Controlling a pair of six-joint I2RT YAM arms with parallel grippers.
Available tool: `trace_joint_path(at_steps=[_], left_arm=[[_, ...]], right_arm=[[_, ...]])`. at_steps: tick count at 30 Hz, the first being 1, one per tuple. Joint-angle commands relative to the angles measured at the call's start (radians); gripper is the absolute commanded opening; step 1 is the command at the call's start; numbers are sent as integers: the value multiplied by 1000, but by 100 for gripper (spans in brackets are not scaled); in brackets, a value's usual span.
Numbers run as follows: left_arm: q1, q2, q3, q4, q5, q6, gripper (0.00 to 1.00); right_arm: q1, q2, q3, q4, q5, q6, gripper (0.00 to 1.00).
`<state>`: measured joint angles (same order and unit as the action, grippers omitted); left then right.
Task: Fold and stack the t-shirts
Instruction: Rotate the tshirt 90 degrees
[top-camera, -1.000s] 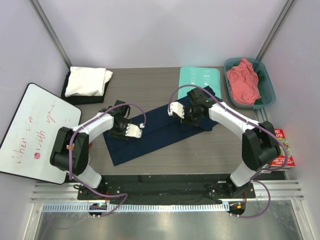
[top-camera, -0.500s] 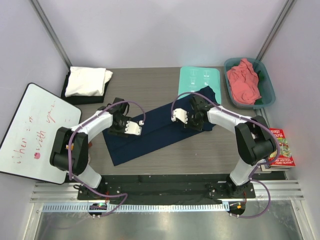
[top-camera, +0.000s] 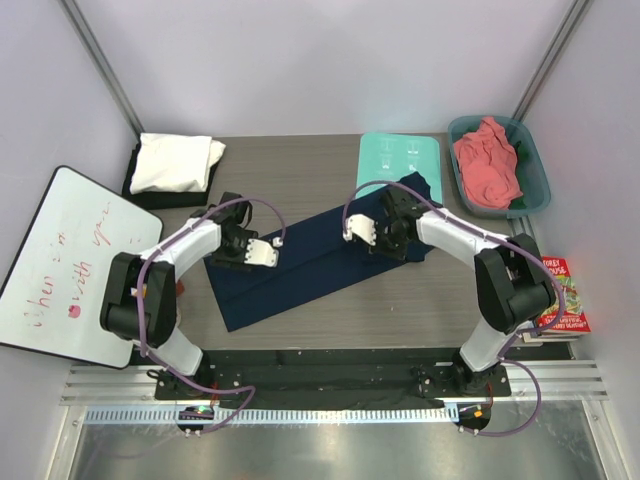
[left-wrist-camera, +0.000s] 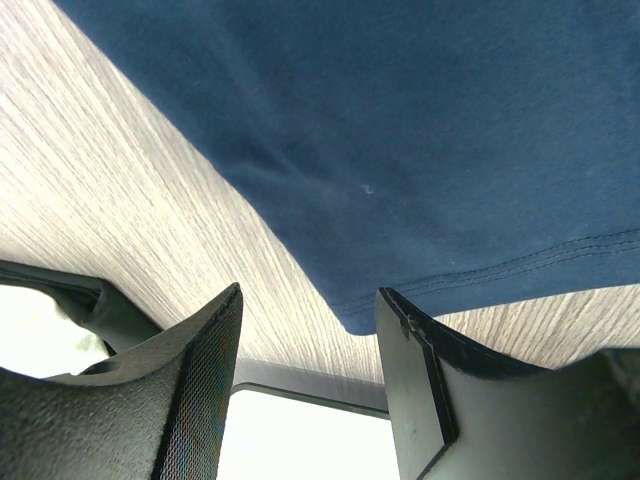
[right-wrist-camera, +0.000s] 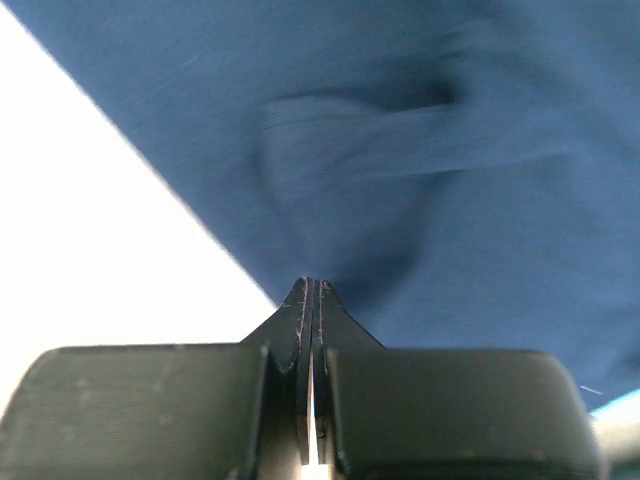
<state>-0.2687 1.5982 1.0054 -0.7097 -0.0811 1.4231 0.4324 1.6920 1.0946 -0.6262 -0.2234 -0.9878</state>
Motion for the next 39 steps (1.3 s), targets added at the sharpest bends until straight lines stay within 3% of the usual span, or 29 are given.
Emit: trace_joint_path(at_steps=[1, 12, 17, 23, 27, 32, 39], left_arm=[[13, 12, 39, -11, 23, 25, 57], [25, 42, 81, -17, 24, 17, 56], [48, 55, 104, -28, 27, 25, 56], [59, 65, 111, -28, 34, 31, 57], [57, 62, 110, -25, 38, 25, 57], [57, 54, 99, -22, 41, 25, 56], [57, 52, 105, -24, 46, 11, 57]], right_arm=[[-26, -52, 96, 86, 53, 28, 1], [-69, 92, 53, 149, 133, -57, 1], [-69, 106, 83, -28, 27, -120, 1], [-61, 83, 16, -79, 22, -144, 1], [-63, 45, -22, 45, 111, -82, 1], [-92, 23, 45, 187, 180, 9, 1], [-115, 87, 103, 384, 322, 61, 1]])
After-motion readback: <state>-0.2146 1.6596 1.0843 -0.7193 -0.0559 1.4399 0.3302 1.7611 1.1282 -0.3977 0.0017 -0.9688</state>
